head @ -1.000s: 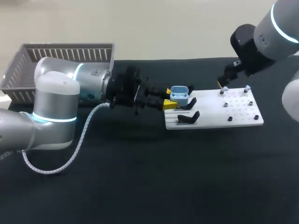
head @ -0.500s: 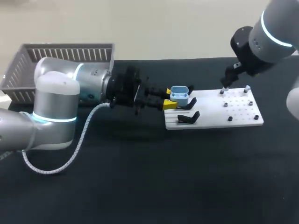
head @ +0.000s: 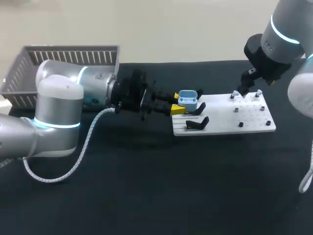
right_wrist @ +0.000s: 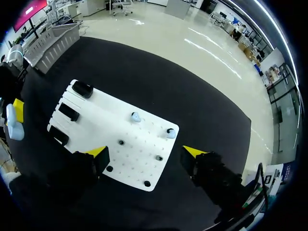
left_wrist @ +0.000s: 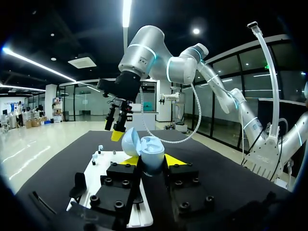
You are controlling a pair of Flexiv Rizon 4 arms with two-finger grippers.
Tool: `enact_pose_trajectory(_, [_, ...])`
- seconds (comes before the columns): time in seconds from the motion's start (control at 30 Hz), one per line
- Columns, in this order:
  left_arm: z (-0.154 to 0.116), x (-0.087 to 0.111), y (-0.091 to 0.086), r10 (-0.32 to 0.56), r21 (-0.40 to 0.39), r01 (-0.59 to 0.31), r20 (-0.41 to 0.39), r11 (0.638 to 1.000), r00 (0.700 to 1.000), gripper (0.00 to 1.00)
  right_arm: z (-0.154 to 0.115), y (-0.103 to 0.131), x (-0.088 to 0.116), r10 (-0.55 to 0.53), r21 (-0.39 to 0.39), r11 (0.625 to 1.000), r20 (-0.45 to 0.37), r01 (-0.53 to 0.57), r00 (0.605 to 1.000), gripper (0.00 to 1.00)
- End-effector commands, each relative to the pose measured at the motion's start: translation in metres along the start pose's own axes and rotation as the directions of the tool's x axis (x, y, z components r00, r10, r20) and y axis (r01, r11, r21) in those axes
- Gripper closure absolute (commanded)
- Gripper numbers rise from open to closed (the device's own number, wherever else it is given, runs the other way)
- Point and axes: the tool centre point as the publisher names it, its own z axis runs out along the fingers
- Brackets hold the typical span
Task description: Pick up each earbud case from the left stands, insert the matching earbuds, close the lid, and place the case in the box.
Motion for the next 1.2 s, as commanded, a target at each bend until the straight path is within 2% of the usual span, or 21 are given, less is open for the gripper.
enact_pose_trajectory(0.03, [0.0,0.001,0.0,0.003,-0.002,-0.003,0.002,1.0,1.0,1.0,0.006,-0.002,-0.005,-0.007,0.025,1.0,-0.03,0.008,1.0,0.07])
enact_pose_trajectory(0.13, [0.0,0.001,0.0,0.003,-0.002,-0.003,0.002,1.0,1.0,1.0,0.009,-0.004,-0.004,-0.011,0.052,0.999,-0.03,0.012,0.999,0.2])
enact_pose_trajectory(0.23, [0.0,0.001,0.0,0.003,-0.002,-0.003,0.002,1.0,1.0,1.0,0.011,-0.005,-0.005,-0.013,0.07,0.997,-0.028,0.015,1.0,0.43])
enact_pose_trajectory(0.3, [0.0,0.001,0.0,0.003,-0.002,-0.003,0.002,1.0,1.0,1.0,0.014,-0.006,-0.005,-0.014,0.076,0.997,-0.029,0.017,0.999,0.51])
enact_pose_trajectory(0.4, [0.0,0.001,0.0,0.003,-0.002,-0.003,0.002,1.0,1.0,1.0,0.019,-0.007,-0.005,-0.016,0.084,0.996,-0.038,0.02,0.999,0.58])
enact_pose_trajectory(0.73, [0.0,0.001,0.0,0.003,-0.002,-0.003,0.002,1.0,1.0,1.0,0.037,-0.02,-0.004,0.01,0.096,0.995,-0.087,-0.002,0.996,0.59])
enact_pose_trajectory(1.2, [0.0,0.001,0.0,0.003,-0.002,-0.003,0.002,1.0,1.0,1.0,0.049,-0.031,-0.009,0.07,0.114,0.992,-0.127,-0.055,0.989,0.56])
